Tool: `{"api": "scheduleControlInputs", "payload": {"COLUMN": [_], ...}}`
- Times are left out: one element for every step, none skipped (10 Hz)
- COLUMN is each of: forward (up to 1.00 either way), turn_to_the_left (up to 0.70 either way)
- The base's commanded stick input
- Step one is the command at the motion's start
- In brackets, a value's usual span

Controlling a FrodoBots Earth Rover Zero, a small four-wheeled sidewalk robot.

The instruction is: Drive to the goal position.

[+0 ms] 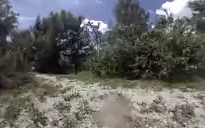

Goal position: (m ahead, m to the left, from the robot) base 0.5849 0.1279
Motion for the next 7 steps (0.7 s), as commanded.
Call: {"api": "scheduleControlInputs", "payload": {"forward": [0.7, 0.7, 0.7, 0.7, 0.7, 0.7, 0.7], "turn_to_the_left": [0.0, 0.0, 0.0, 0.0, 0.0, 0.07, 0.18]}}
